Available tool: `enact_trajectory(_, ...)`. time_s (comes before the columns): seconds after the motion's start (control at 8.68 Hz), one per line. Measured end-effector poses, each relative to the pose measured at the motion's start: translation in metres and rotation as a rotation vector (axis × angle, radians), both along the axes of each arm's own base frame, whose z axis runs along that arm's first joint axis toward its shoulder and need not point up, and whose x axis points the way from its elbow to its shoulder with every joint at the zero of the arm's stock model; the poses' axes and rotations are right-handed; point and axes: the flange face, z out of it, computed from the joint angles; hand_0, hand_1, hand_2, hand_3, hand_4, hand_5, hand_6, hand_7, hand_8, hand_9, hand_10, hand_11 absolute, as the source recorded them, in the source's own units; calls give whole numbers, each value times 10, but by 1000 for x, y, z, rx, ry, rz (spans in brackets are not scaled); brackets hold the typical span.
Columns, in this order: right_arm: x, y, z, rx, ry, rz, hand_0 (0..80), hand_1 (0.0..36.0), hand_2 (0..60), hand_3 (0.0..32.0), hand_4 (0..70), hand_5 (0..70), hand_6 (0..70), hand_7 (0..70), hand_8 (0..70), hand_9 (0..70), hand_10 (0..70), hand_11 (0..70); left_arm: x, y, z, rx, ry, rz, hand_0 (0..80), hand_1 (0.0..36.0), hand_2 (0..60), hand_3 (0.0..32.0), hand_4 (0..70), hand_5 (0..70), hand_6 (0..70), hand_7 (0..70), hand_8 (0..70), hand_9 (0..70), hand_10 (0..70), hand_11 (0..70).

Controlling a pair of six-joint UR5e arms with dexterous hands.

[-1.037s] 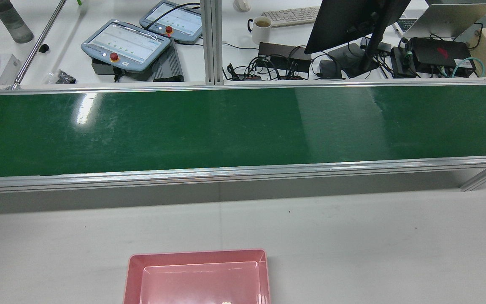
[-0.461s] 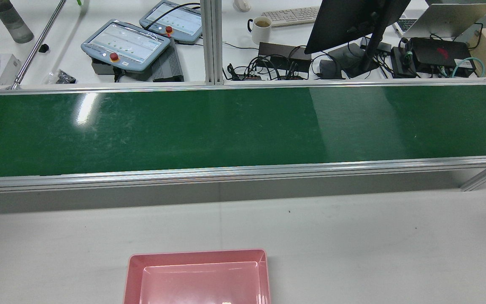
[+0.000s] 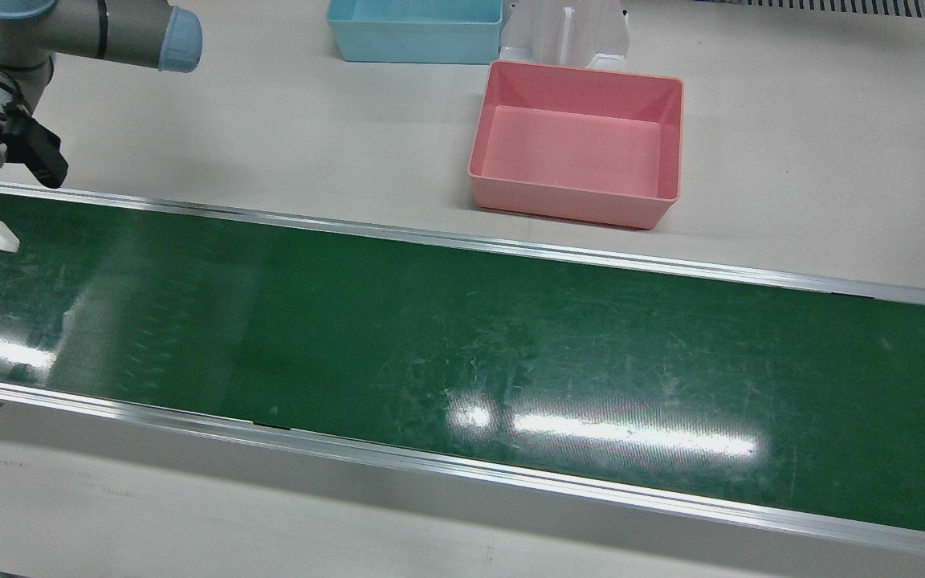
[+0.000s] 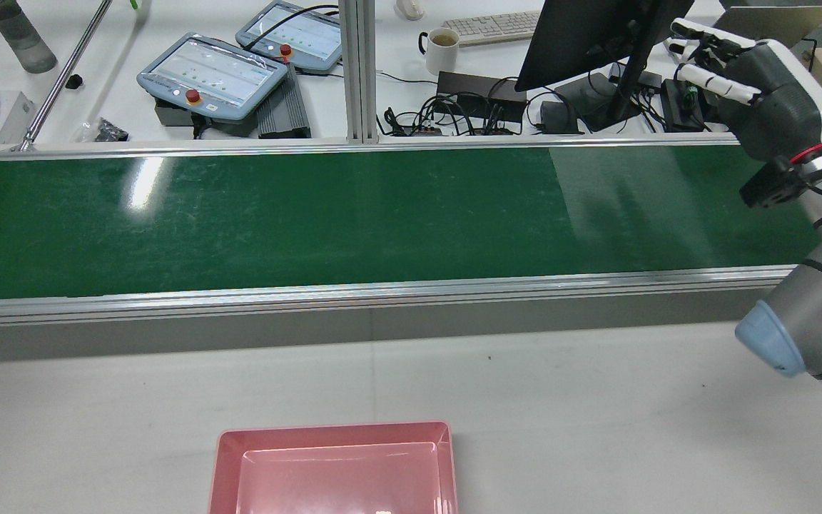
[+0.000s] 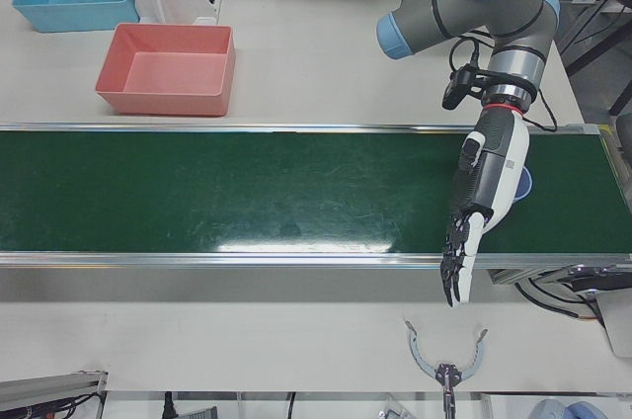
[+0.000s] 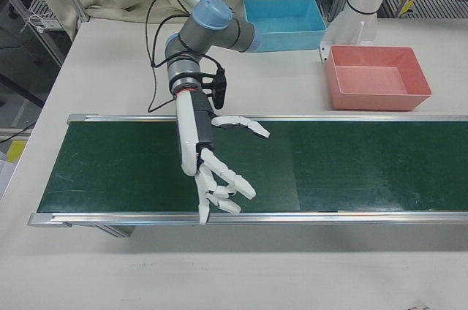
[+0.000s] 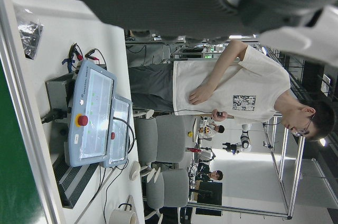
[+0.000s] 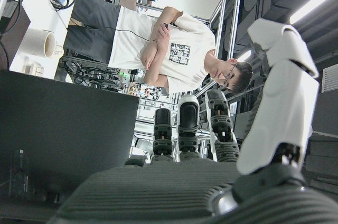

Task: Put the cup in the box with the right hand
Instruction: 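Raise the right hand over the far end of the green belt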

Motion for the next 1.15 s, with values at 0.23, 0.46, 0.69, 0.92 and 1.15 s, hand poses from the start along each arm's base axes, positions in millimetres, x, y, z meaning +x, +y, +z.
enact_trajectory(0.23,-33,24,-43,-35,44,10,440,191,403,0,144,38,139,653,111,269,0,0,0,0,1,1,0,0,0,0,0,0,0,0,0,0,0,0,0,0)
enact_trajectory(0.46,-63,36,-68,-72,80,4,342,111,257,0,90,19,120,579,96,241,0,0,0,0,0,1,0,0,0,0,0,0,0,0,0,0,0,0,0,0)
enact_trajectory(0.69,-95,42,-67,-97,96,-13,329,114,276,0,85,18,118,577,90,234,0,0,0,0,0,1,0,0,0,0,0,0,0,0,0,0,0,0,0,0)
enact_trajectory(0.92,-107,48,-73,-91,92,-28,339,119,283,0,72,20,120,583,93,239,0,0,0,0,0,0,0,1,0,0,0,0,0,0,0,0,0,0,0,0)
enact_trajectory(1.15,-120,54,-73,-90,96,-48,367,128,289,0,60,23,119,574,91,235,0,0,0,0,1,1,0,0,0,0,0,0,0,0,0,0,0,0,0,0)
